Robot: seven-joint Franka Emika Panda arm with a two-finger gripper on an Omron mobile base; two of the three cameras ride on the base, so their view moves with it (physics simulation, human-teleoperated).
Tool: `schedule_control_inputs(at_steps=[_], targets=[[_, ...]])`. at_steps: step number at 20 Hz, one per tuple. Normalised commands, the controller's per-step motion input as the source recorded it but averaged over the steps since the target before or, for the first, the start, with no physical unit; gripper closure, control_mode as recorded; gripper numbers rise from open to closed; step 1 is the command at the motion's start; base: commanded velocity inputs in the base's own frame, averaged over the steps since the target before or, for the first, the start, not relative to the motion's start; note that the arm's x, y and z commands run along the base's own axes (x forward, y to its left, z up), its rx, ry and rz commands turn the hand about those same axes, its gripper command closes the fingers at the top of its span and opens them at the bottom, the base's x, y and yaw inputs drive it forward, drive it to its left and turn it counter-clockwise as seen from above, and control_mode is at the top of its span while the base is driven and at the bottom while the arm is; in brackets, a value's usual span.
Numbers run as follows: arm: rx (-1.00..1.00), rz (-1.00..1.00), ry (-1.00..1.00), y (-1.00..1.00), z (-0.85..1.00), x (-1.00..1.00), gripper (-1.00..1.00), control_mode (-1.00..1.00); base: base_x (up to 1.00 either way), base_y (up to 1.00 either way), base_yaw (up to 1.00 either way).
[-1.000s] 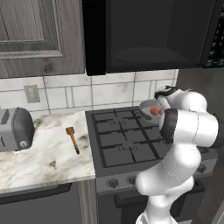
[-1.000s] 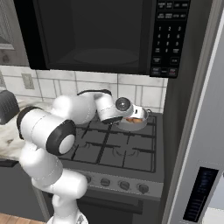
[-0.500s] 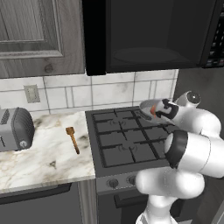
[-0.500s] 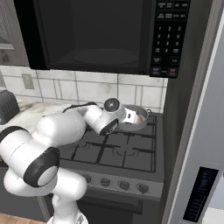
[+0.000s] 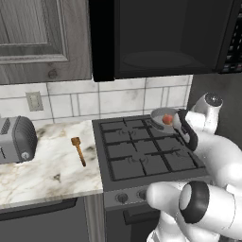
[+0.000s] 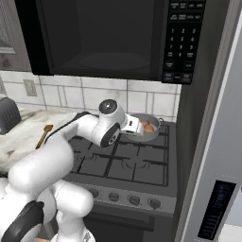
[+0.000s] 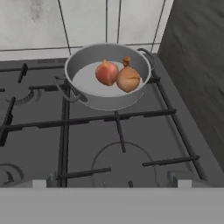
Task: Put the onion and onion in the pot. Retrieve the spatula and lightly stir the vegetables in the pot.
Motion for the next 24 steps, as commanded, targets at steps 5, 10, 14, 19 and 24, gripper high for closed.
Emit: schedule_control_inputs(at_steps=[5,10,14,19,24], targets=[[0.03,0.00,0.05,0.42,0.15,-0.68,-1.00,-1.00,0.00,0.00,0.00],[0.06,0.00,0.00,0.69,0.01,-0.56,-1.00,-1.00,0.00,0.00,0.00],[0.01,0.00,0.00,0.78,0.00,-0.45,-1.00,-1.00,0.00,0.00,0.00],[0.00,0.02,0.00,0.79,0.03,-0.25,-1.00,-1.00,0.00,0.00,0.00],[0.00,0.01,0.00,0.79,0.04,-0.13,-1.00,-1.00,0.00,0.00,0.00]])
